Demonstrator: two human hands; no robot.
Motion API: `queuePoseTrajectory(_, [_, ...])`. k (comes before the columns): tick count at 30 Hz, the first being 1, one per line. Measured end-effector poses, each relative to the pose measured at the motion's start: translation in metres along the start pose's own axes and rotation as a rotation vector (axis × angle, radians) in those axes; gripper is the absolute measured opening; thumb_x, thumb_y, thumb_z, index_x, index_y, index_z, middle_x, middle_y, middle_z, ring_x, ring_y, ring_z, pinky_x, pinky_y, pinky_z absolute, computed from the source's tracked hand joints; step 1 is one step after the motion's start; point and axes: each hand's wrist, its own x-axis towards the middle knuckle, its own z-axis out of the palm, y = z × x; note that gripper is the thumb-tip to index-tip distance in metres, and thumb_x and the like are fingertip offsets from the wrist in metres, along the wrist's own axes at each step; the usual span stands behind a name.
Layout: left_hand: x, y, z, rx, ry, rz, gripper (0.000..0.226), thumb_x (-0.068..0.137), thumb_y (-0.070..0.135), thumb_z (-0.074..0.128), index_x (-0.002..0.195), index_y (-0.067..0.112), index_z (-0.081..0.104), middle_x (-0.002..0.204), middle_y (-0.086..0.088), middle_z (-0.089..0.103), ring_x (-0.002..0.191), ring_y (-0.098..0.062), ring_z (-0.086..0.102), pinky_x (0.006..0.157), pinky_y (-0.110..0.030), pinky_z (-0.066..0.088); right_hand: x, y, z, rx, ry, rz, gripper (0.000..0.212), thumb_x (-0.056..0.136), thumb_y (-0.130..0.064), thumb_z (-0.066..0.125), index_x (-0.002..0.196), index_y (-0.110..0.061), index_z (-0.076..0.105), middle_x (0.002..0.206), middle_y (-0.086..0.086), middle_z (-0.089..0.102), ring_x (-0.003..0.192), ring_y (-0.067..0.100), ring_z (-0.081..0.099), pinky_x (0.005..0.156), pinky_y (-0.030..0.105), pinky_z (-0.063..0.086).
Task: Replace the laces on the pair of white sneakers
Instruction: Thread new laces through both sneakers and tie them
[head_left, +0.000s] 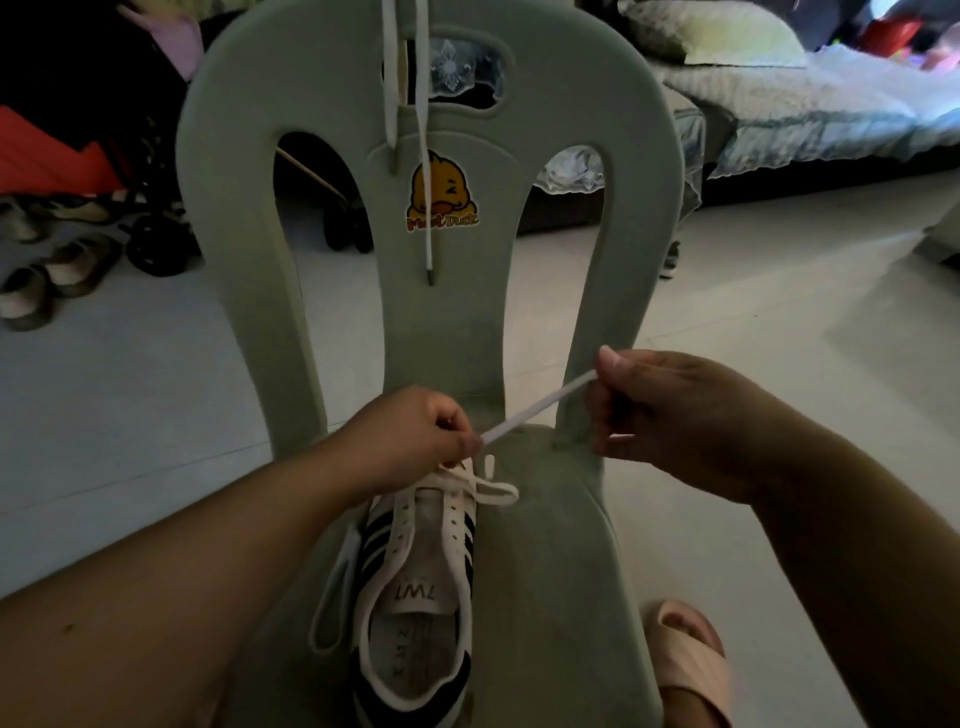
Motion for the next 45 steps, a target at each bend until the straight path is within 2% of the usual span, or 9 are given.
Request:
queuePoseTrajectory(6, [0.0, -0.011, 0.002, -0.022, -0.048, -0.054, 0.011, 0.086, 0.033, 0.065, 0.078, 0.025, 0.068, 0.08, 0.007, 0.068, 0.079, -0.009, 0.062, 0.072, -0.026, 0.048, 0.006, 0.006, 0.01, 0.367, 0.014, -0.064, 0.03, 0.077, -0.038, 0.051, 0.066, -0.014, 0.064, 0.101, 0.003, 0.072, 0.099, 0.021, 0.067, 0.095, 0.045, 0.042])
queuePoseTrajectory(12, [-0.004, -0.008, 0.008, -0.109, -0.032, 0.005, 0.007, 0.086, 0.038, 0.064, 0.083, 0.032, 0.067, 0.083, 0.015, 0.068, 0.08, -0.001, 0.062, 0.072, -0.019, 0.047, 0.018, 0.004, 0.026, 0.651, -0.026, -0.235, 0.038, 0.081, -0.045, 0.05, 0.072, -0.016, 0.073, 0.085, 0.004, 0.07, 0.094, 0.021, 0.068, 0.082, 0.033, 0.056])
queuePoseTrajectory(16, [-0.006, -0.017, -0.012, -0.118, 0.135, -0.002, 0.018, 0.081, 0.04, 0.069, 0.095, 0.031, 0.064, 0.09, 0.016, 0.064, 0.085, 0.0, 0.06, 0.071, -0.018, 0.047, 0.016, -0.009, 0.014, 0.483, 0.104, -0.363, 0.039, 0.077, -0.047, 0.055, 0.074, -0.014, 0.076, 0.085, 0.005, 0.072, 0.076, 0.014, 0.068, 0.069, 0.028, 0.054])
queuePoseTrajectory(22, [-0.021, -0.04, -0.003, 0.265, 0.041, -0.116, 0.028, 0.076, 0.05, 0.071, 0.071, 0.023, 0.065, 0.07, 0.007, 0.063, 0.067, -0.007, 0.058, 0.059, -0.023, 0.045, 0.017, 0.003, 0.046, -0.554, 0.205, -0.234, 0.011, 0.083, -0.035, 0.064, 0.091, -0.029, 0.069, 0.077, -0.01, 0.067, 0.055, -0.003, 0.056, 0.049, 0.008, 0.041])
queuePoseTrajectory(26, [-0.024, -0.05, 0.012, 0.343, 0.037, -0.16, 0.035, 0.074, 0.061, 0.065, 0.068, 0.028, 0.052, 0.071, 0.009, 0.055, 0.069, -0.008, 0.053, 0.051, -0.023, 0.035, 0.04, 0.038, 0.077, -0.614, 0.128, -0.009, 0.03, 0.083, -0.025, 0.071, 0.112, -0.03, 0.065, 0.104, -0.01, 0.069, 0.089, -0.002, 0.062, 0.071, 0.013, 0.041])
queuePoseTrajectory(30, [-0.024, -0.053, 0.011, 0.343, 0.033, -0.227, 0.04, 0.066, 0.063, 0.064, 0.074, 0.024, 0.057, 0.068, 0.006, 0.054, 0.069, -0.012, 0.056, 0.05, -0.024, 0.034, 0.047, 0.052, 0.096, -0.561, 0.145, 0.034, 0.007, 0.081, -0.017, 0.074, 0.08, -0.024, 0.074, 0.081, -0.015, 0.069, 0.077, -0.002, 0.061, 0.063, 0.011, 0.043])
queuePoseTrajectory(37, [-0.021, -0.065, -0.004, 0.149, 0.004, -0.254, 0.025, 0.084, 0.033, 0.064, 0.085, 0.01, 0.075, 0.083, -0.009, 0.07, 0.08, -0.025, 0.065, 0.071, -0.033, 0.052, 0.047, 0.059, 0.117, -0.571, 0.144, 0.025, 0.007, 0.08, -0.016, 0.071, 0.074, -0.017, 0.075, 0.068, -0.005, 0.069, 0.061, 0.005, 0.06, 0.054, 0.017, 0.045])
queuePoseTrajectory(42, [-0.024, -0.073, -0.006, -0.18, -0.017, -0.34, 0.012, 0.081, 0.014, 0.069, 0.09, 0.01, 0.076, 0.05, 0.001, 0.057, 0.033, -0.008, 0.039, 0.039, -0.014, 0.029, 0.052, 0.065, 0.125, -0.563, 0.226, 0.02, 0.011, 0.08, -0.014, 0.068, 0.072, -0.023, 0.068, 0.076, -0.008, 0.067, 0.07, 0.005, 0.061, 0.059, 0.018, 0.046])
queuePoseTrajectory(45, [-0.025, -0.076, -0.006, -0.273, -0.04, -0.365, 0.011, 0.082, 0.009, 0.068, 0.09, 0.011, 0.075, 0.036, 0.01, 0.046, 0.03, -0.008, 0.032, 0.037, -0.013, 0.023, 0.053, 0.069, 0.13, -0.538, 0.259, 0.015, 0.019, 0.08, -0.016, 0.069, 0.068, -0.028, 0.062, 0.078, -0.013, 0.065, 0.076, 0.005, 0.062, 0.064, 0.017, 0.048])
